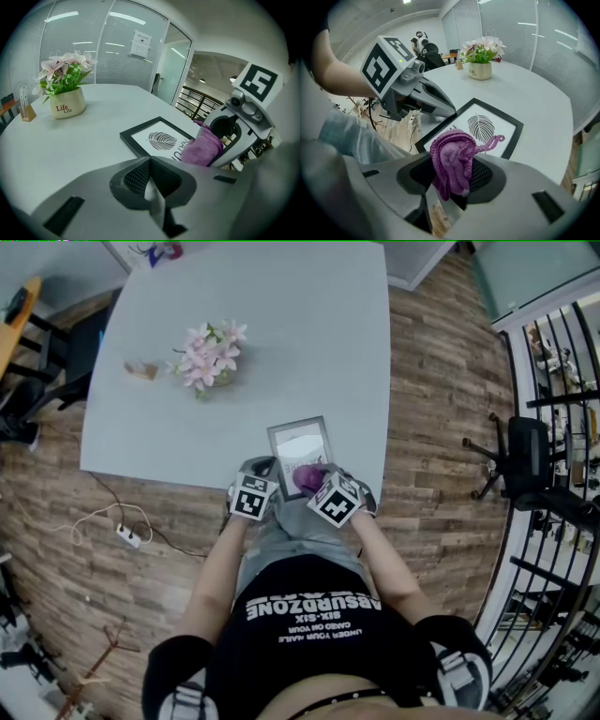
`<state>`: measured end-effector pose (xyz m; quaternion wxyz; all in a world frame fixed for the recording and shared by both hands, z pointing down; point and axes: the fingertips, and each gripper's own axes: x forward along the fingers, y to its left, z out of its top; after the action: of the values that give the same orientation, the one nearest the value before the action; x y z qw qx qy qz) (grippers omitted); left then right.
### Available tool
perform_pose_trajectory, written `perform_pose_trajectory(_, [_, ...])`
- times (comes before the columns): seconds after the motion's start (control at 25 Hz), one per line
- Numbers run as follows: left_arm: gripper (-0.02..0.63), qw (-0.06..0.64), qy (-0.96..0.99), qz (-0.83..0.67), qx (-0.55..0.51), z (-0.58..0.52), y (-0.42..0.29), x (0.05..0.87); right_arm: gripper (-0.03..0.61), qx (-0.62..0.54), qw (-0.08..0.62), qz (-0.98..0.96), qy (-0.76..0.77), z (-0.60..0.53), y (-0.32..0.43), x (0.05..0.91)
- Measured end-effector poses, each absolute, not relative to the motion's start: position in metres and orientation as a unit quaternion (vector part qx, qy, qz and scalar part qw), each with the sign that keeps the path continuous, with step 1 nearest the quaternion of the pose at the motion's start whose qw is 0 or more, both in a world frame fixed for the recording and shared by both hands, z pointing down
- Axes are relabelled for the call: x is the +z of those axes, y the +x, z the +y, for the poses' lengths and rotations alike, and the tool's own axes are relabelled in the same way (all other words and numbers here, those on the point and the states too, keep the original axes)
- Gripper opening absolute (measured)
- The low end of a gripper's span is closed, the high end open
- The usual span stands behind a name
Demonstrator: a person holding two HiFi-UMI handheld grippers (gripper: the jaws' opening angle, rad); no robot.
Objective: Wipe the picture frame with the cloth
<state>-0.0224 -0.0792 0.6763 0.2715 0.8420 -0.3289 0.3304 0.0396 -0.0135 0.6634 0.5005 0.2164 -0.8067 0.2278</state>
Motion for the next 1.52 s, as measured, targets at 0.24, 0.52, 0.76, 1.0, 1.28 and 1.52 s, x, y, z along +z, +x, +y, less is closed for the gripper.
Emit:
perform_pose_trajectory(0.24, [0.016,0.269,0.842,-0.330,0.331,-0.079,-0.022,0.677,0.187,0.219,0.514,-0.796,0.233,-0.015,0.059,0.664])
perform_pose_trajectory(0.52, [0.016,0.270,0.842,-0.328,0.332,-0.079,-0.022,0.677,0.187,0.193,0.521,-0.789,0.262,-0.016,0.082,0.658])
perform_pose_trajectory(0.76, [0.016,0.269,0.842,-0.328,0.333,-0.079,-0.022,0.676,0.187,0.164,0.517,-0.784,0.301,-0.020,0.088,0.657])
perform_pose_trajectory(1.0, [0.016,0.270,0.843,-0.326,0.332,-0.079,-0.022,0.676,0.187,0.143,0.517,-0.776,0.332,-0.031,0.093,0.658])
perform_pose_trajectory(1.28, [0.017,0.272,0.844,-0.321,0.331,-0.078,-0.022,0.676,0.187,0.146,0.518,-0.775,0.331,-0.042,0.093,0.661])
perform_pose_trajectory(1.52, [0.015,0.273,0.845,-0.321,0.330,-0.079,-0.022,0.676,0.187,0.152,0.518,-0.774,0.329,-0.058,0.091,0.662])
